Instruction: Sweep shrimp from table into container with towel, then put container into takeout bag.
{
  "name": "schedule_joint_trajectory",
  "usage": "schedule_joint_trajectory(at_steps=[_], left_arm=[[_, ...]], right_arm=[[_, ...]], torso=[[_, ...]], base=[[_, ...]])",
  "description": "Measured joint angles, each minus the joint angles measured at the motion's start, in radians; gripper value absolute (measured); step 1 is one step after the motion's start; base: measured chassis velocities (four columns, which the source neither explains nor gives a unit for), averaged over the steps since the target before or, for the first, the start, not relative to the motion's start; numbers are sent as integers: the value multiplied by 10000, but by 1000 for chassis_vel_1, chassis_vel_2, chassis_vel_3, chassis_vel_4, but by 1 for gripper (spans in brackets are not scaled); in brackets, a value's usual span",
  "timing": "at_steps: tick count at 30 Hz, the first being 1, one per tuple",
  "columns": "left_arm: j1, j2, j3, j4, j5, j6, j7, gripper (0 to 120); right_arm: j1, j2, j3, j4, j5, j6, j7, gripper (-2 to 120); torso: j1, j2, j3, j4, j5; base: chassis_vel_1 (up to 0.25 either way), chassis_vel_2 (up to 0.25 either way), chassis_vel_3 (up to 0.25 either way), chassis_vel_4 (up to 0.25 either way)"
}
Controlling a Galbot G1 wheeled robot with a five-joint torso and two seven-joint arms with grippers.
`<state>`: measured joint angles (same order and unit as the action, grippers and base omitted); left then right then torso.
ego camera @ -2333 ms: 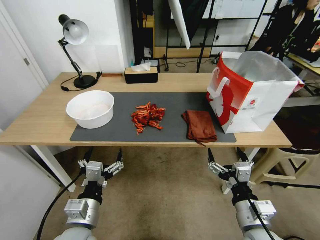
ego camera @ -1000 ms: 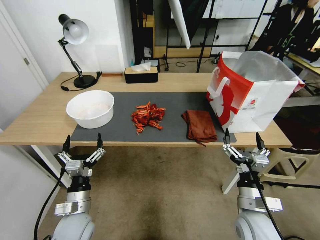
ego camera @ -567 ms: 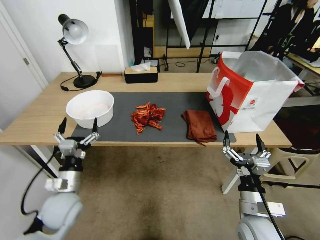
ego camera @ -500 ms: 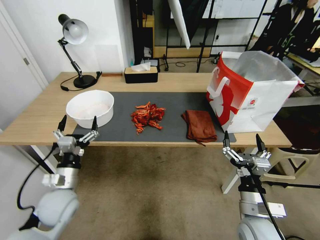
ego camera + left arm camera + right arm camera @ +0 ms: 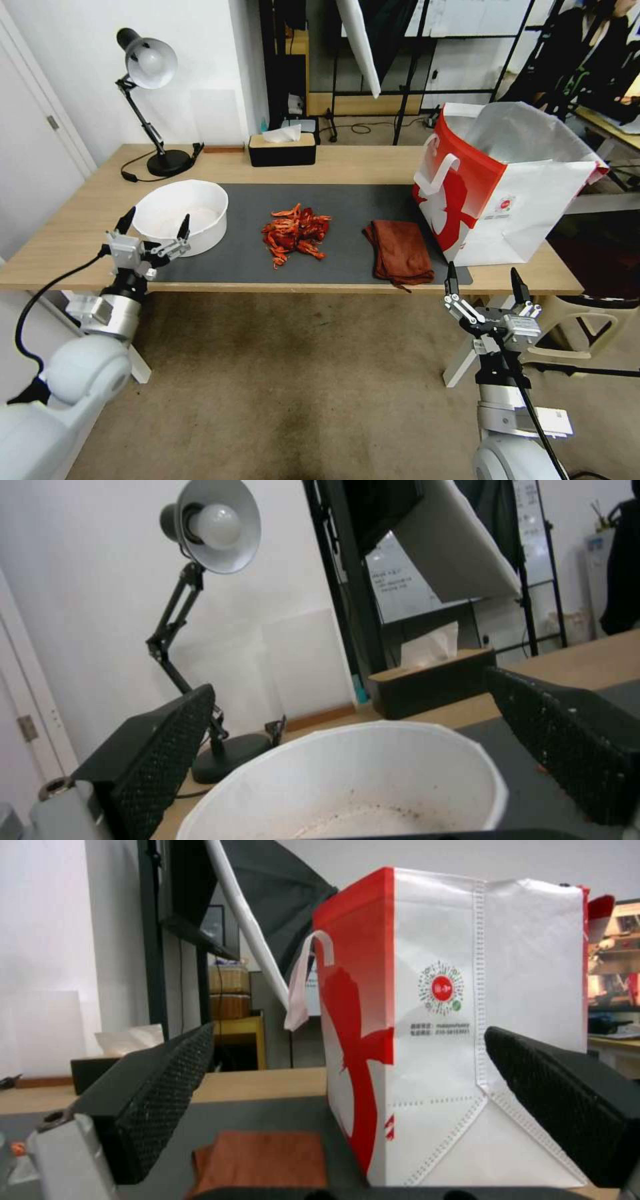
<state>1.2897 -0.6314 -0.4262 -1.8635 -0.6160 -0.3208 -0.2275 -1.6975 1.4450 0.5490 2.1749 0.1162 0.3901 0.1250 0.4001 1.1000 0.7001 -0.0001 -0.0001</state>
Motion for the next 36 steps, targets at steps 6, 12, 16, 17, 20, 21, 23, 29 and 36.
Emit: schedule_joint_trajectory(at_steps=[6,12,16,17,20,21,23,29,36], left_arm=[[-783,479,636,905,-219,-210,600,99],[-1269,764,897,1513,-222,-465,1235,99],[-1397,908,921,1706,-205,-630,1462,99],[-1419,958,920,1753,-197,-684,1520,98],[-1422,1125,884,1822,-173,-804,1657,97],[-1403,1209,847,1836,-166,-847,1698,97],[-1353,1331,782,1840,-159,-911,1754,97],[-989,2061,456,2043,-42,-1483,2225,95],[-697,2560,259,2517,396,-2232,2993,94]], right_arm=[[-123,39,-8,49,-6,129,-56,100],[-253,81,-9,109,-21,257,-62,100],[-302,99,-11,134,-23,299,-66,100],[-316,105,-11,144,-23,318,-66,100],[-335,111,-20,156,-23,347,-68,100],[-339,113,-25,161,-24,353,-68,100],[-341,114,-40,168,-23,364,-67,100],[-267,134,-134,168,-24,402,-66,100],[-169,123,-240,126,19,412,-58,100]], torso=[[0,0,0,0,-1],[0,0,0,0,-1],[0,0,-1,0,-1],[0,0,-1,0,-1],[0,0,-1,0,-2],[0,0,-1,0,-1],[0,0,-1,0,-1],[0,0,-1,1,1],[-1,0,-2,2,0]], base=[[0,0,0,0],[0,0,0,0],[0,0,0,0],[0,0,0,0],[0,0,0,0],[0,0,0,0],[0,0,0,0],[0,0,0,0],[0,0,0,0]])
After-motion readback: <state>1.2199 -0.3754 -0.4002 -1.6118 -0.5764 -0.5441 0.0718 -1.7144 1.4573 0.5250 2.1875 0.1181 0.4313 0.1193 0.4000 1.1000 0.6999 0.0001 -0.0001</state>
